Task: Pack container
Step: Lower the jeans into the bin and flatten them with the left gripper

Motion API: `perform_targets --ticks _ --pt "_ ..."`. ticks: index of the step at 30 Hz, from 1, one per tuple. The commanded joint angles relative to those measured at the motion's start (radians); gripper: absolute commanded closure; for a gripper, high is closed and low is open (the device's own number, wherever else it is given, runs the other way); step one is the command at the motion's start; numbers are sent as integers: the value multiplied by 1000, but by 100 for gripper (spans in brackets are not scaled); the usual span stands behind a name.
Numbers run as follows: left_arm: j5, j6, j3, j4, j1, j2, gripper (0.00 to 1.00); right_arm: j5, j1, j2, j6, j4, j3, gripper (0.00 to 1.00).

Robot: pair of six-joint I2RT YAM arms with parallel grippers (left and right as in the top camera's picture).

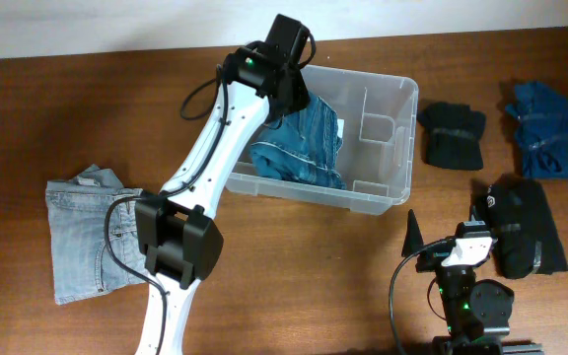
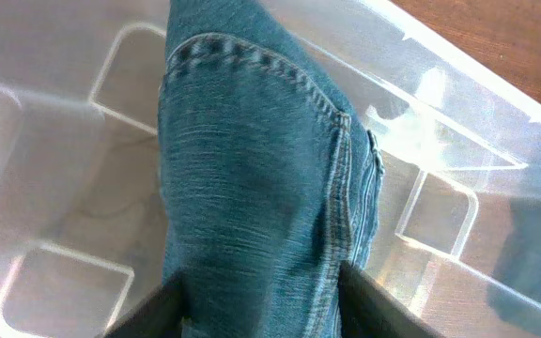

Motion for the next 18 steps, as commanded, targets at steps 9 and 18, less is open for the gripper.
perform_targets --ticks 9,18 --pt "-61 519 89 -23 39 -57 30 2 -6 -7 -3 -4 -5 2" --pt "-90 661 137 -111 36 -53 44 2 -6 -7 -3 -4 -5 2"
